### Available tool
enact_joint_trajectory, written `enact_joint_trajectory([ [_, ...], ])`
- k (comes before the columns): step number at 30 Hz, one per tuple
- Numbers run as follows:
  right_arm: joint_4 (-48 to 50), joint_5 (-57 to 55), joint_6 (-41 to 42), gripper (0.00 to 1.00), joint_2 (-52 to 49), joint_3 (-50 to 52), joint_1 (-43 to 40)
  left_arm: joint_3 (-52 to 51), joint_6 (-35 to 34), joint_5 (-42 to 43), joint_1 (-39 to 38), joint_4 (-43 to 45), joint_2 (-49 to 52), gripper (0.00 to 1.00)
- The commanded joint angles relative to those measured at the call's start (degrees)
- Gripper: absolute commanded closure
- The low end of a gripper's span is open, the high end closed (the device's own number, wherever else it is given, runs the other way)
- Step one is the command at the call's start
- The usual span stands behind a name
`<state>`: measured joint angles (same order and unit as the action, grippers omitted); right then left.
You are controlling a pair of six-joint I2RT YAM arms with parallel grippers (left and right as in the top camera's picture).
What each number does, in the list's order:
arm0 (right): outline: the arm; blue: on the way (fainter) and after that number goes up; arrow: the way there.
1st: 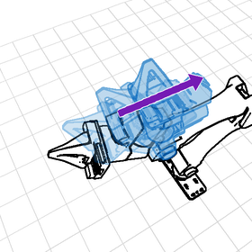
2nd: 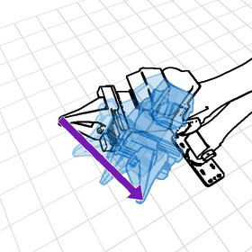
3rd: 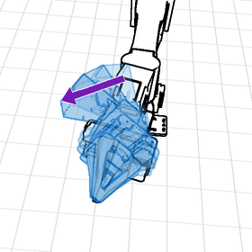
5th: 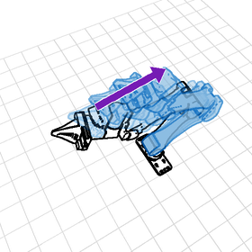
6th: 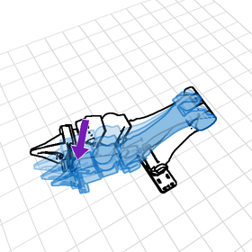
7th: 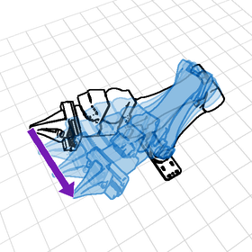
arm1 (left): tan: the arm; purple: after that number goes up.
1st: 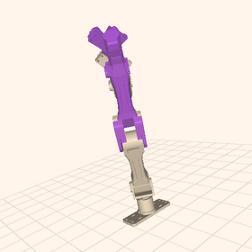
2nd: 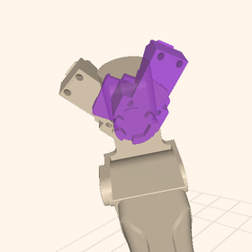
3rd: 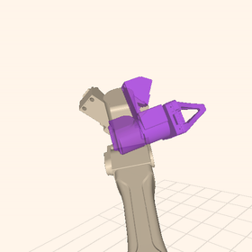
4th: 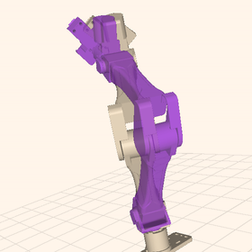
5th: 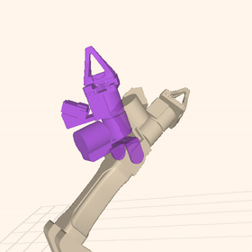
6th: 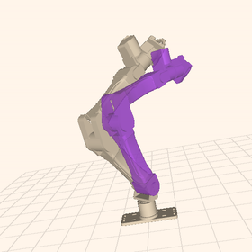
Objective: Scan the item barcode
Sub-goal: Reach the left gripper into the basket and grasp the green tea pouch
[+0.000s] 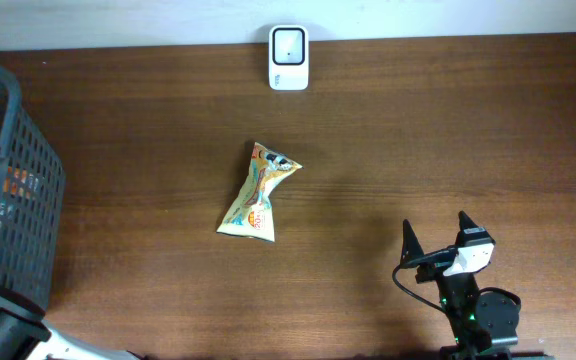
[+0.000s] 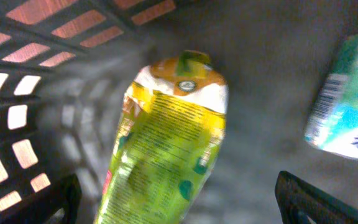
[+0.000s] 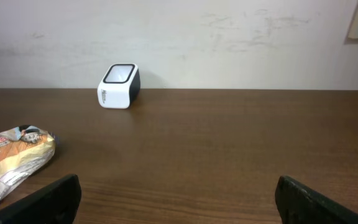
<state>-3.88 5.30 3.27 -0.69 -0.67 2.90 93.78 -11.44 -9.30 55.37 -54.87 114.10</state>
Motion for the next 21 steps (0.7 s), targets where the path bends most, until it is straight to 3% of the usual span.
enact_joint_trajectory([
  [1, -0.20, 0.28, 0.22, 0.01, 0.37, 0.35, 0.48, -4.09, 3.28, -3.23, 0.46, 1.66, -0.55, 0.02],
  [10, -0.20, 0.28, 0.22, 0.01, 0.37, 0.35, 0.48, -11.45, 5.11, -5.95, 2.45, 8.66, -0.55, 0.03],
  [12, -0.17, 0.28, 0.22, 0.01, 0.37, 0.35, 0.48, -11.45, 5.09, -3.30, 2.45, 9.05, -0.55, 0.16],
  [13, -0.20, 0.28, 0.22, 0.01, 0.37, 0.35, 0.48, -11.47, 5.11, -2.14, 2.45, 9.27, -0.55, 0.30],
  [16, -0.17, 0.28, 0.22, 0.01, 0.37, 0.35, 0.48, -11.45, 5.09, -2.05, 2.45, 10.64, -0.55, 0.40],
  [19, -0.17, 0.28, 0.22, 0.02, 0.37, 0.35, 0.48, -11.45, 5.09, 1.27, 2.45, 11.15, -0.55, 0.75],
  [21, -0.20, 0.28, 0.22, 0.01, 0.37, 0.35, 0.48, -11.45, 5.11, 3.39, 2.43, 11.30, -0.55, 0.84],
])
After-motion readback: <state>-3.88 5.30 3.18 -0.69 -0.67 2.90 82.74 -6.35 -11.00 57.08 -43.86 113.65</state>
